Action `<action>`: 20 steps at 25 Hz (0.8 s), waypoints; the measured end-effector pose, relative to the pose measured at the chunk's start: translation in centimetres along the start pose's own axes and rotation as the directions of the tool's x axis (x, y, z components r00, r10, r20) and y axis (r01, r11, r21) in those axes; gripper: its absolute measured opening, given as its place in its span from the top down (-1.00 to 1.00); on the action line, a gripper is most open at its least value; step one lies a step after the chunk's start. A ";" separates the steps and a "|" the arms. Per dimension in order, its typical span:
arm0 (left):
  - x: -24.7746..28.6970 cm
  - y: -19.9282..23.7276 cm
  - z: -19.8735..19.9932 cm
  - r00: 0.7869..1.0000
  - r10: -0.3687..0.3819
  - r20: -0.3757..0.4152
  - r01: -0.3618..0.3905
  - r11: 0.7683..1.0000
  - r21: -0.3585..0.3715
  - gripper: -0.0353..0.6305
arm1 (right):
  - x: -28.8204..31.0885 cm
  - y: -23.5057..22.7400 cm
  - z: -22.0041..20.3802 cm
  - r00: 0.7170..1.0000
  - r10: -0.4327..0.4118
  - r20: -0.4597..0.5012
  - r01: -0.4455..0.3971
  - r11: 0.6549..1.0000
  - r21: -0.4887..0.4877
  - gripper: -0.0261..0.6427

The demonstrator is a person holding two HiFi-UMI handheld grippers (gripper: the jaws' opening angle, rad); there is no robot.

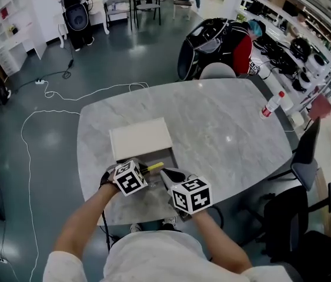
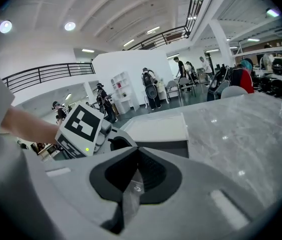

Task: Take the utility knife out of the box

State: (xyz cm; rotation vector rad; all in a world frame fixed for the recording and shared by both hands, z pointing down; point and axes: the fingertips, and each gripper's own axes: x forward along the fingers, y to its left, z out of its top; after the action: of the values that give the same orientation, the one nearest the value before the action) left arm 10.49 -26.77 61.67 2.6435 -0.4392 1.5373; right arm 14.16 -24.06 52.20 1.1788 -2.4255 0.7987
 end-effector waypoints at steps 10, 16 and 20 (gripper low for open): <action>-5.8 1.1 2.7 0.969 0.094 0.228 -0.072 0.992 -0.101 0.71 | -0.5 2.8 1.0 0.996 -0.064 0.069 0.063 0.998 0.014 0.91; -9.6 1.7 2.8 0.934 0.166 0.318 -0.126 0.982 -0.144 0.71 | -0.6 4.6 2.3 0.988 -0.098 0.123 0.095 0.995 0.031 0.91; -11.6 1.6 3.0 0.904 0.190 0.383 -0.130 0.975 -0.177 0.71 | -0.8 5.7 3.4 0.979 -0.123 0.163 0.119 0.992 0.034 0.91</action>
State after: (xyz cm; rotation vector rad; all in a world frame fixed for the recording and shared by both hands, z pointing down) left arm 7.19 -26.37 50.03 2.8546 -0.7788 0.9377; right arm 9.94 -22.79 47.20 1.4392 -2.4504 0.7219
